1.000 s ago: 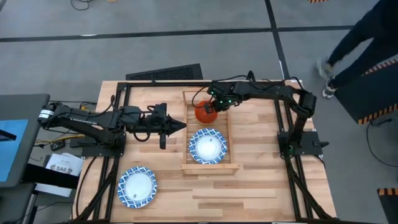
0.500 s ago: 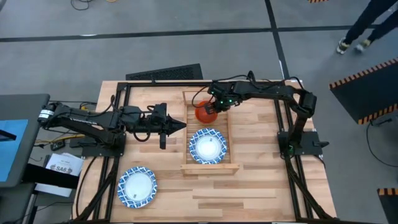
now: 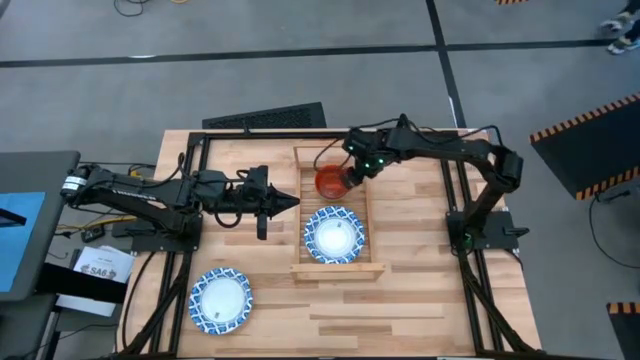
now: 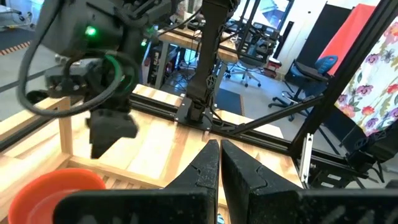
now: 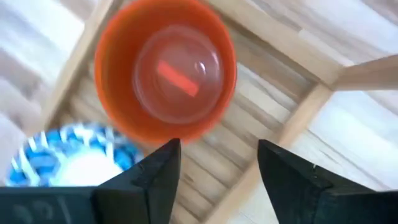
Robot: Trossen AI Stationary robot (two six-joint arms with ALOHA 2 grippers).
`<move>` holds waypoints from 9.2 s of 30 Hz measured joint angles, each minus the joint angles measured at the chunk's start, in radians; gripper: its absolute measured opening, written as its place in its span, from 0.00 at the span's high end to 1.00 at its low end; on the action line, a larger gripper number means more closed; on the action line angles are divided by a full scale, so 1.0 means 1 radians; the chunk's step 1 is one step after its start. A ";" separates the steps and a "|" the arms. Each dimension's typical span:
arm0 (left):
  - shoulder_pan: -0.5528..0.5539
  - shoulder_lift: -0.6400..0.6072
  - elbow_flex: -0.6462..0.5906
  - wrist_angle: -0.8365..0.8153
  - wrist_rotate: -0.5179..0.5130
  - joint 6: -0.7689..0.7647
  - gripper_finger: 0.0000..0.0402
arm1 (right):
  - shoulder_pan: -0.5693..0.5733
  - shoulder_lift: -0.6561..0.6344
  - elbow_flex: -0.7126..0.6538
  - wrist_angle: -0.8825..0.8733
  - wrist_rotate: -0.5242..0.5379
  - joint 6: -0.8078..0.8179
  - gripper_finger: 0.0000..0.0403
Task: Place and stack bowls onto a shelf
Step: Stack the blue patterned bowl on top of the blue patterned bowl on the shelf, then return to Home Position
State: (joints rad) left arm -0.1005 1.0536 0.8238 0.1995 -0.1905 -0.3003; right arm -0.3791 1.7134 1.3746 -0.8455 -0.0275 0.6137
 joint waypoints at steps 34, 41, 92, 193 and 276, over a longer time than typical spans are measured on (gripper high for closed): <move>0.000 0.000 0.000 -0.009 -0.060 0.016 1.00 | 0.564 -0.778 -0.693 0.889 0.296 0.013 0.40; 0.000 0.000 0.000 -0.009 -0.060 0.069 1.00 | 0.563 -0.777 -0.692 0.914 0.292 -0.143 0.40; 0.000 0.000 0.000 -0.009 -0.060 0.207 1.00 | 0.561 -0.777 -0.692 0.959 0.291 -0.386 0.85; 0.026 0.013 0.392 -1.129 0.148 -0.263 1.00 | 0.560 -0.776 -0.692 0.894 0.291 -0.325 0.85; 0.060 -0.151 -0.235 0.285 0.050 -0.038 0.57 | 0.561 -0.797 -0.692 1.089 0.313 -0.351 0.85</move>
State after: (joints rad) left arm -0.0404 0.9028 0.5883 0.4841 -0.1407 -0.3379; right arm 0.1818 0.9169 0.6827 0.2440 0.2859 0.2624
